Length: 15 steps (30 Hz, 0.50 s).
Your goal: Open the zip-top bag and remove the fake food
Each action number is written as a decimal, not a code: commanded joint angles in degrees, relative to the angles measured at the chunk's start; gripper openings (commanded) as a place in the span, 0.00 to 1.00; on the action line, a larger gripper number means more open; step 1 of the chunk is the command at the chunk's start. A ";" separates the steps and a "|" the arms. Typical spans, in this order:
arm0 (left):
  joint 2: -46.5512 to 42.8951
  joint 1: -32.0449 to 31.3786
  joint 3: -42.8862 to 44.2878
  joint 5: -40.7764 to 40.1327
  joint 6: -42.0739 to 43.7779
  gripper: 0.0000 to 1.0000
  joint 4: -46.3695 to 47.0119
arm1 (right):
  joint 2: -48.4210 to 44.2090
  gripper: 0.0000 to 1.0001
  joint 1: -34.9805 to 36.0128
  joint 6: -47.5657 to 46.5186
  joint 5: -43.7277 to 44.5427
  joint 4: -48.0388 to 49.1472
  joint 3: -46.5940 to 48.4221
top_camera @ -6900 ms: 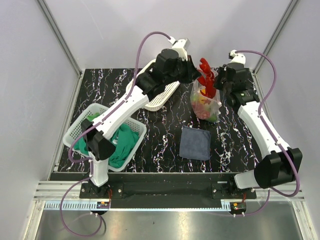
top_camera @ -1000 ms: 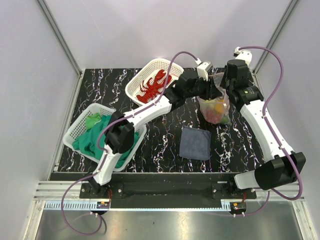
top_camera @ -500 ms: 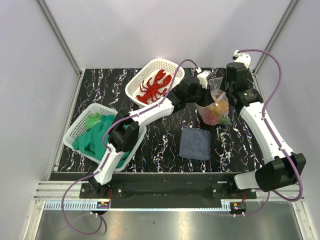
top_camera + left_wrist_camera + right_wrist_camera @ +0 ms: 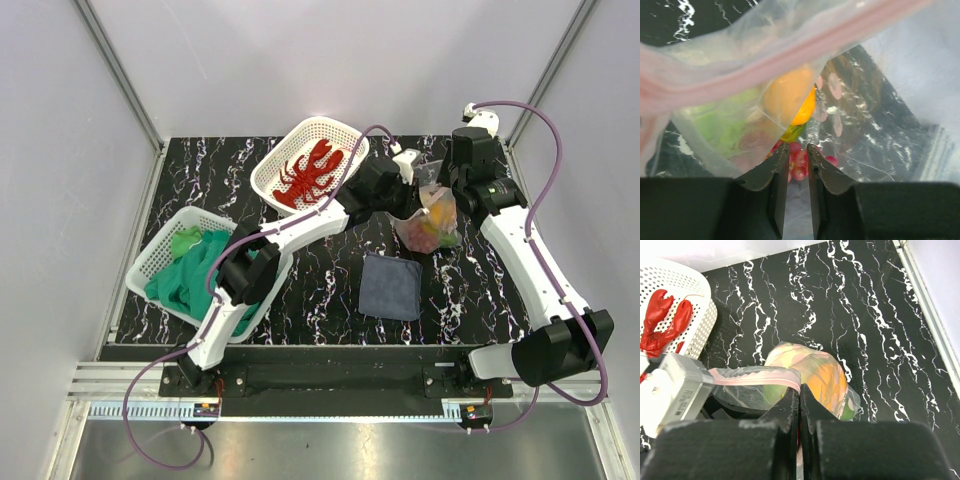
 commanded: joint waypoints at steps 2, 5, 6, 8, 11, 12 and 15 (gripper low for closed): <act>-0.52 0.39 -0.07 -4.70 4.67 0.30 -5.68 | -0.46 0.00 -0.24 1.37 0.38 2.34 2.59; 1.15 0.39 0.83 -7.25 7.49 0.31 -7.89 | -0.19 0.00 -0.24 1.55 0.37 2.51 2.59; 1.33 0.39 0.48 -8.21 7.93 0.31 -7.98 | -0.28 0.00 -0.33 1.64 0.37 2.51 2.59; 1.59 0.39 -0.40 -9.09 9.42 0.30 -8.16 | -0.54 0.00 -0.24 1.64 0.29 2.42 2.76; 1.86 -0.13 -1.19 -10.06 13.03 0.26 -8.25 | -1.16 0.00 -0.24 1.99 0.11 2.25 3.03; 1.69 -0.31 -1.98 -10.67 13.91 0.24 -8.25 | -1.42 0.00 -0.24 2.34 0.02 2.25 3.03; 1.42 -0.66 -3.13 -10.24 16.72 0.21 -7.98 | -2.04 0.00 -0.24 3.75 -1.12 2.16 2.41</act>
